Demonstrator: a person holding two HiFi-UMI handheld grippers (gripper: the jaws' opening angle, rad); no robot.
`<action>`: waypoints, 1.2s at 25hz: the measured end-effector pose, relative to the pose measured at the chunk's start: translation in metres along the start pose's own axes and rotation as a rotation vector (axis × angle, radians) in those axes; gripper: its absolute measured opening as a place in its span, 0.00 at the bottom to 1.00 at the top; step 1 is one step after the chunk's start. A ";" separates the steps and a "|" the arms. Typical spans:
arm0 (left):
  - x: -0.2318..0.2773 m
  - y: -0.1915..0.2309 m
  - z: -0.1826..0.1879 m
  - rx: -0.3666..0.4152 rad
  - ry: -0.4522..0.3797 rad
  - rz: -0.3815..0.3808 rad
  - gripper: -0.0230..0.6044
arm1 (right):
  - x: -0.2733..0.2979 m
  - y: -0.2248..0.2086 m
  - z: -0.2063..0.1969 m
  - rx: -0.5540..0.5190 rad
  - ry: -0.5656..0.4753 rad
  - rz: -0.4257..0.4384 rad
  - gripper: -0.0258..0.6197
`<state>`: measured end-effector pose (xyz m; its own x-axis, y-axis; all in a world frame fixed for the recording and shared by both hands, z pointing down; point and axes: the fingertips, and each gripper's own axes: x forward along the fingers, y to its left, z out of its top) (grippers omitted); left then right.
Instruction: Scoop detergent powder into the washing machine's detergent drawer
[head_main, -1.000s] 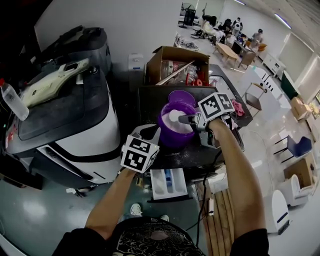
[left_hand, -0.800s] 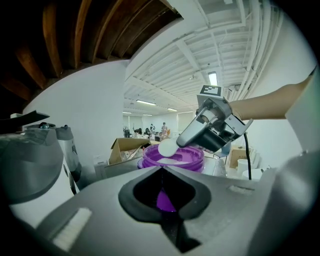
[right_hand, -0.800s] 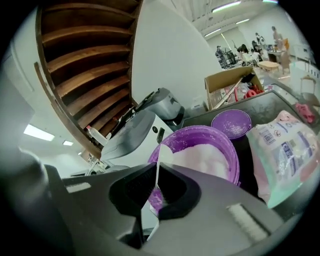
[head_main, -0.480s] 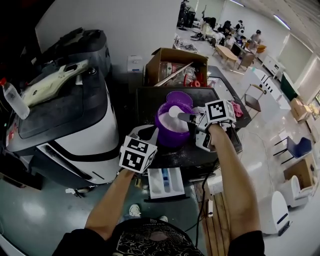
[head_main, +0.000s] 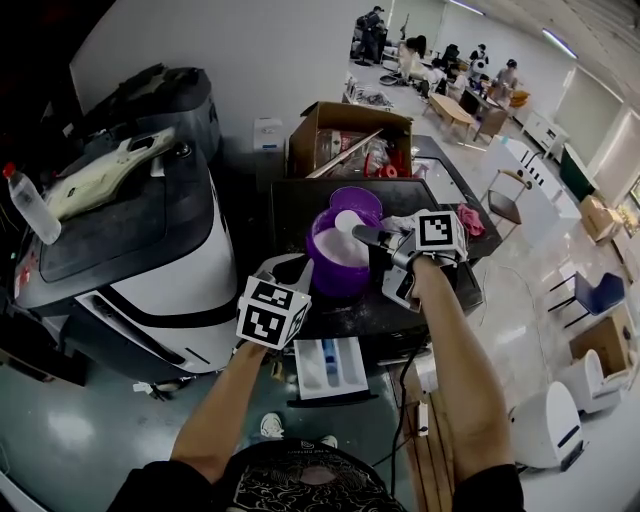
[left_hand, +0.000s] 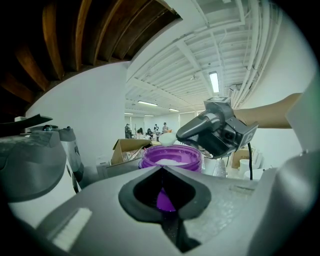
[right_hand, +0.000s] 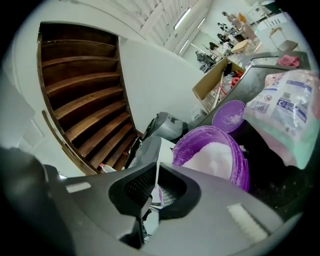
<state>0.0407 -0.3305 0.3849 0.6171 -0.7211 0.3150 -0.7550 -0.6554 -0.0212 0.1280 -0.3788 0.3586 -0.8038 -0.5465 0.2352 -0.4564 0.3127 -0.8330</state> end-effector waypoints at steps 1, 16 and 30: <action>0.000 -0.001 0.000 0.001 0.000 0.000 0.04 | -0.002 0.000 0.000 0.011 -0.013 0.000 0.10; -0.003 -0.009 0.001 0.010 0.001 0.018 0.04 | -0.013 0.001 0.003 0.185 -0.199 0.121 0.09; -0.008 -0.016 0.000 0.015 -0.002 0.091 0.04 | -0.023 0.008 -0.007 0.195 -0.187 0.194 0.10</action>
<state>0.0480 -0.3139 0.3827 0.5461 -0.7784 0.3097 -0.8048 -0.5900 -0.0639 0.1404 -0.3579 0.3502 -0.7761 -0.6303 -0.0181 -0.2058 0.2804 -0.9376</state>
